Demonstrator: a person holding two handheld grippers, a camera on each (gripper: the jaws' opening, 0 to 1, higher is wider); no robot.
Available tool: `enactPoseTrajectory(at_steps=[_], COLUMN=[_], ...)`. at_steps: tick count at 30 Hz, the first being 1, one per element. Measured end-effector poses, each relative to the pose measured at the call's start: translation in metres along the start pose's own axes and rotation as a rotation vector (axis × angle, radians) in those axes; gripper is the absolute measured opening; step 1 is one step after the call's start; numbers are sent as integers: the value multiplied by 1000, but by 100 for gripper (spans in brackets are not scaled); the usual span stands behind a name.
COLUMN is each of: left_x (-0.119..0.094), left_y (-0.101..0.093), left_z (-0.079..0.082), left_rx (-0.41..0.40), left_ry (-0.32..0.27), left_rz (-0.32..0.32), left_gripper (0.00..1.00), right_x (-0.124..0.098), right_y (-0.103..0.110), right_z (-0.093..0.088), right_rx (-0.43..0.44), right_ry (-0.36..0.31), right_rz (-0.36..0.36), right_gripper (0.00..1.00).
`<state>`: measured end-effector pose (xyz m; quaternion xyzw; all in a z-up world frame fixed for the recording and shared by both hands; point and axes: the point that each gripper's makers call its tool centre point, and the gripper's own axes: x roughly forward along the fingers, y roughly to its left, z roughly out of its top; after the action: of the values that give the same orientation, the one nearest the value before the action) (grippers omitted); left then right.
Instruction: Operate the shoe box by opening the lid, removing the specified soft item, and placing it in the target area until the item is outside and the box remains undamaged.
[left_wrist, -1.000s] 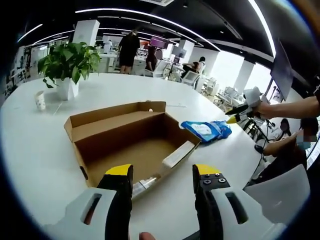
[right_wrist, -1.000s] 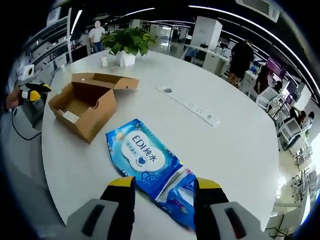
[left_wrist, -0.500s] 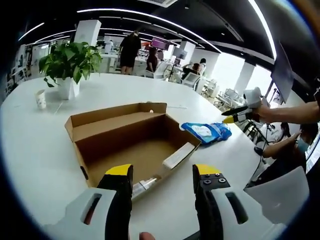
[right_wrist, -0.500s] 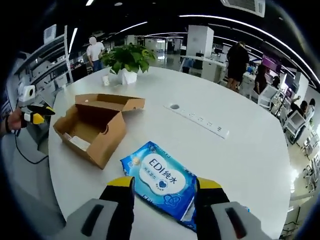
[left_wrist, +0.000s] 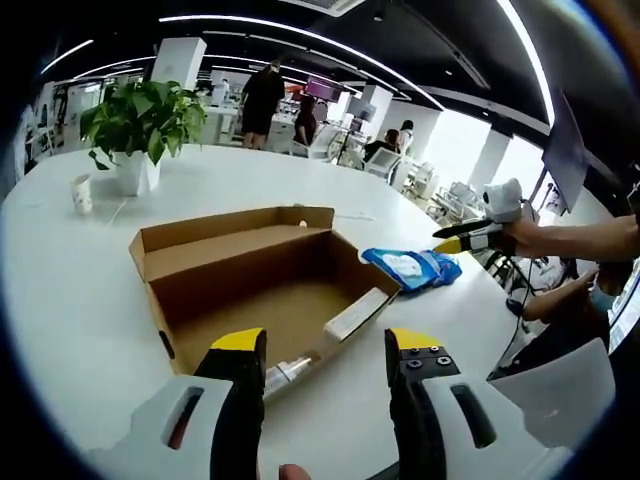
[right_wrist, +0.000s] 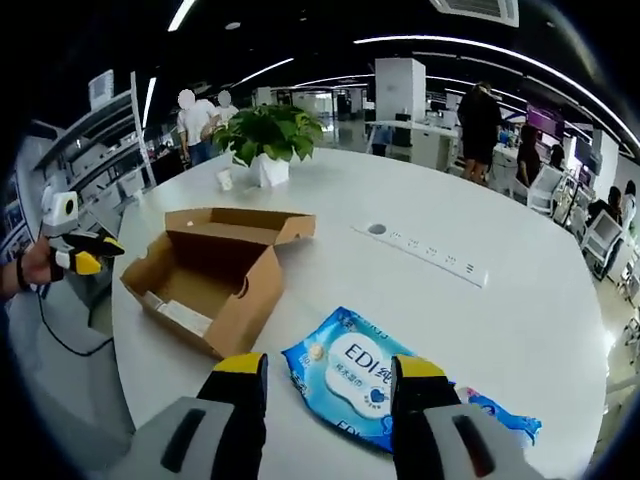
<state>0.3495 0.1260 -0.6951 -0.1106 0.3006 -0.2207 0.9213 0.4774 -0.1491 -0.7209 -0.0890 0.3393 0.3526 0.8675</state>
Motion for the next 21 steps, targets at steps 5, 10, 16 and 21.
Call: enactPoseTrajectory(at_steps=[5,10,16,21], left_x=[0,0,-1,-2], left_y=[0,0,1,2], left_z=[-1,-1,0,1], left_rx=[5,4,3,3], left_ry=[5,4,0,-4], left_rz=[2,0,1,3], left_gripper=[49,49,49,49], right_x=[7,15,22,26], right_y=[12,25,42,55], right_z=[8,12,17,25], right_rx=[2,14,1,-19], right_ry=[-23,-39,-44,-52], right_rz=[19,38,70,94], right_gripper=[47,48,48,48])
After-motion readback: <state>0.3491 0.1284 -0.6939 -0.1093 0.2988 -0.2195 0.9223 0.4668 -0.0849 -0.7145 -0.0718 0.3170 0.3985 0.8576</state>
